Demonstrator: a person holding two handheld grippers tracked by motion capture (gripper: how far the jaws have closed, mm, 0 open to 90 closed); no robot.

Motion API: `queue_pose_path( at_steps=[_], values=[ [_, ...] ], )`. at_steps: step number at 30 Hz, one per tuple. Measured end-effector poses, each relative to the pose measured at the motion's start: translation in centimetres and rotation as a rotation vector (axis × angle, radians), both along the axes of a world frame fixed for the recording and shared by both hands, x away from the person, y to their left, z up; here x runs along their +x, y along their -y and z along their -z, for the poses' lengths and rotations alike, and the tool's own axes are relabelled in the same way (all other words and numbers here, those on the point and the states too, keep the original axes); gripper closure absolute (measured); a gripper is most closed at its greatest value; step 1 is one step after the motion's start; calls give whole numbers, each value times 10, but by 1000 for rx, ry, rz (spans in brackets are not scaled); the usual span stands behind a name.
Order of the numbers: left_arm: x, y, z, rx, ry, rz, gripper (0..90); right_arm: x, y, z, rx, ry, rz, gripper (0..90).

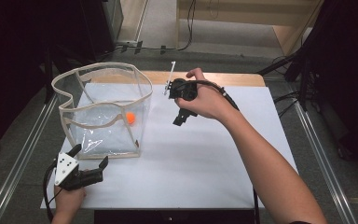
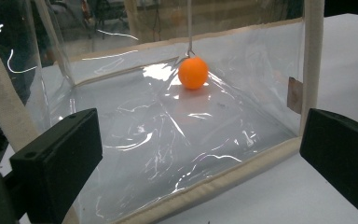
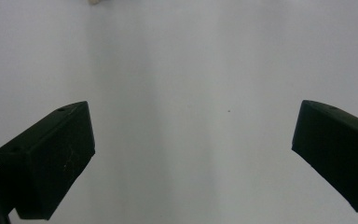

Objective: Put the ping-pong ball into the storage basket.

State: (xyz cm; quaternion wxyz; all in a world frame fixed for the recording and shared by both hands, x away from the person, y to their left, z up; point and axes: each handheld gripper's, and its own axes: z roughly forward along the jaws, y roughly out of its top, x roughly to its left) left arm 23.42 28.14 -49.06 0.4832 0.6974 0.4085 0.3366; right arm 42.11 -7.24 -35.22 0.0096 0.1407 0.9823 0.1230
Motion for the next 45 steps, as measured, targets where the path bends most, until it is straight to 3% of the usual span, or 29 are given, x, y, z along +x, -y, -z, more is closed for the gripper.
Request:
queue_pose_path(
  at_steps=[7, 19, 32, 45],
  values=[
    [0, 0, 0, 1, 1, 0, 0, -6, 15, 13, 47, 2, 11, 0],
    [0, 0, 0, 8, 0, -1, 0, -21, 38, 31, 169, 32, 55, 0],
    [0, 1, 0, 11, -1, 0, 0, -35, 67, 52, 365, 88, 109, 0],
    [0, 0, 0, 11, -2, 0, 0, -56, 97, 83, 479, 136, 182, 0]
  ],
)
